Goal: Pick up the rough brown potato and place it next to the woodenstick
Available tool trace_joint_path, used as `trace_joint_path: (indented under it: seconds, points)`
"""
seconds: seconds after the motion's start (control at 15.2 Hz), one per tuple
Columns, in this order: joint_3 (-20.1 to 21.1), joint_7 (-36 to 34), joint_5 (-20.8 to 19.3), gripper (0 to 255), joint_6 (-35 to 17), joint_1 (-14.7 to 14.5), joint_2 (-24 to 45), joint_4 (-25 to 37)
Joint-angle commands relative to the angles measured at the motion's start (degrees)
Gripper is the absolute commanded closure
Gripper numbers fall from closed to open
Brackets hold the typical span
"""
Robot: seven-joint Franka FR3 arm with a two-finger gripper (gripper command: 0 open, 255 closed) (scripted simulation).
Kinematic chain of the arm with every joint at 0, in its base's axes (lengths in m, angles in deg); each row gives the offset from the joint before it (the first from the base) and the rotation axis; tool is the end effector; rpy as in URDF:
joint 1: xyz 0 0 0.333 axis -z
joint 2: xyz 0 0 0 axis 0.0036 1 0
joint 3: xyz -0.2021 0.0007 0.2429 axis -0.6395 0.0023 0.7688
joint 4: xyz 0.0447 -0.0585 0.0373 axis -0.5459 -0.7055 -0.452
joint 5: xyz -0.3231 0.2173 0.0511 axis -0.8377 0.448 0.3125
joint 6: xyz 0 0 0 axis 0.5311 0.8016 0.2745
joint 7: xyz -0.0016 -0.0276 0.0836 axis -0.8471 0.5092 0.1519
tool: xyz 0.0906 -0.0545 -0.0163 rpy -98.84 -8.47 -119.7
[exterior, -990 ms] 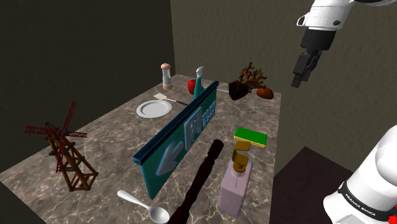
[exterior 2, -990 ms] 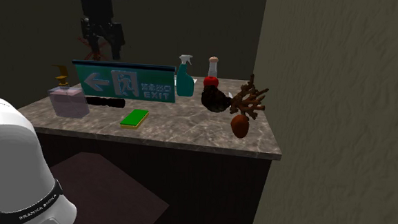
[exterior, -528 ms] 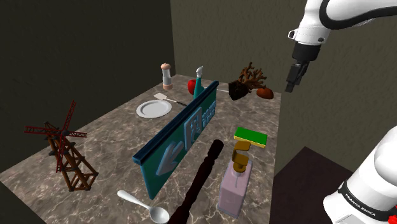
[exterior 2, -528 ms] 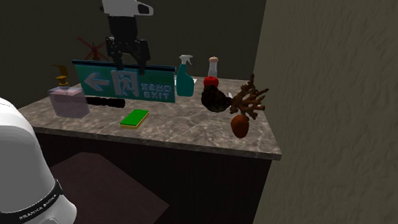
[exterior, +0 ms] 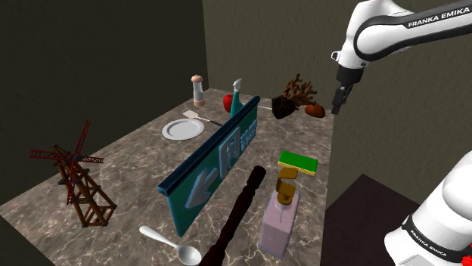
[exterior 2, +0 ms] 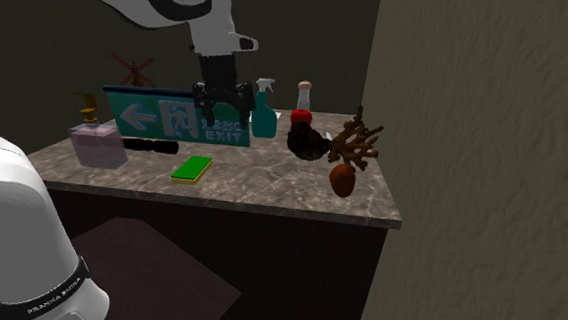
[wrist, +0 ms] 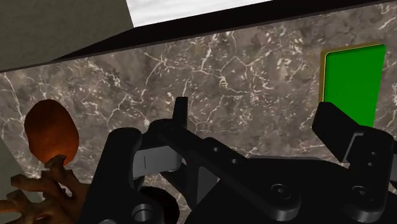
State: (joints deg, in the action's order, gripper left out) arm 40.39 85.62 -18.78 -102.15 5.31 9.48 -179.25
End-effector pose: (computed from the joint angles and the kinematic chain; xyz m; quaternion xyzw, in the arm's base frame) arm 0.3855 -0.0792 0.4896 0.9923 0.1163 0.0074 0.0415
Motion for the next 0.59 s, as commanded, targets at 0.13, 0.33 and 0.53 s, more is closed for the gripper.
trace_joint_path:
  seconds: [0.13, 0.33, 0.53]
  points:
    - [-2.24, 3.6, -3.14, 0, -6.1, 1.37, 6.26, 1.34]
    - [-3.79, 5.99, -5.06, 0, -10.49, 2.23, 11.67, 3.32]
    - [-5.21, 8.3, -6.61, 0, -14.53, 3.04, 17.31, 5.99]
